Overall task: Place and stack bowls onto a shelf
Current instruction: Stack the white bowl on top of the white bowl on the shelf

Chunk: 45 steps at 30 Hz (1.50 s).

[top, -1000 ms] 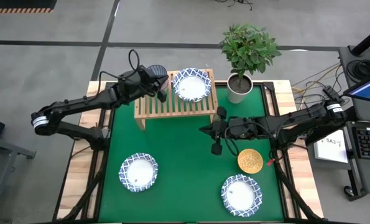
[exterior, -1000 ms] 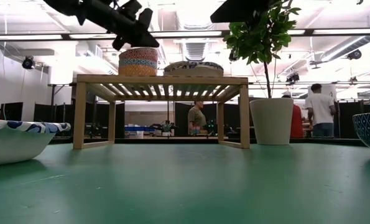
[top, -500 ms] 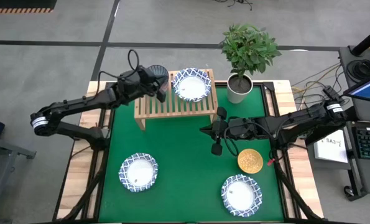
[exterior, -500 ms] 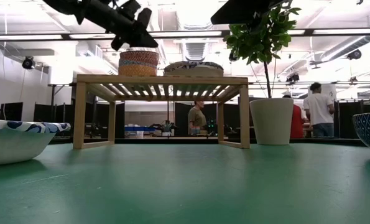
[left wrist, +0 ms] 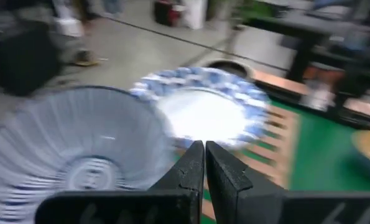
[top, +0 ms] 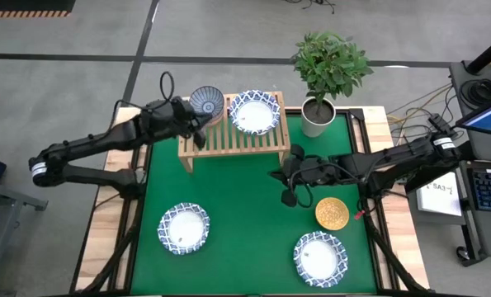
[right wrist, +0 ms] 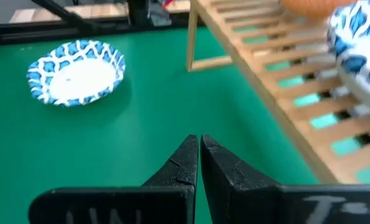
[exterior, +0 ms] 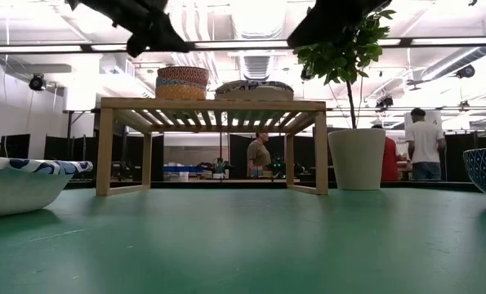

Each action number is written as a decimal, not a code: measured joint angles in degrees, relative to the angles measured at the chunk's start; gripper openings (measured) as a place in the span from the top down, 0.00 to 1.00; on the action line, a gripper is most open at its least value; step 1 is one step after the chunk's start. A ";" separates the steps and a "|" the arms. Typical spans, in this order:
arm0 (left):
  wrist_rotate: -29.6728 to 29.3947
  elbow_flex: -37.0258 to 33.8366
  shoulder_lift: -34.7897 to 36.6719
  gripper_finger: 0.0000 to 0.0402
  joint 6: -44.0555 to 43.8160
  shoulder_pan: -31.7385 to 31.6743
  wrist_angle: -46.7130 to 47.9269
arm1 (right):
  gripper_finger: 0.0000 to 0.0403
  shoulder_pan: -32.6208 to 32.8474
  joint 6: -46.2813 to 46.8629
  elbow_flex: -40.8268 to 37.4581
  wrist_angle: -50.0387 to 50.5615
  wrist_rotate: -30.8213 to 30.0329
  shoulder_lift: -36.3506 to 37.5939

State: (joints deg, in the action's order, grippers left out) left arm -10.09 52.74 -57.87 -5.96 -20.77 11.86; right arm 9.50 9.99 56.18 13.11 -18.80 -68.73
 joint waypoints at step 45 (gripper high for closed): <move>4.60 -0.61 -20.17 0.56 -17.36 39.92 41.25 | 0.98 8.22 7.73 0.32 19.83 15.84 4.75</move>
State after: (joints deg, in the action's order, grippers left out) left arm -5.49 52.14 -78.04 -23.32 19.16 53.11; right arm 17.72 17.72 56.49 32.94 -2.96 -63.98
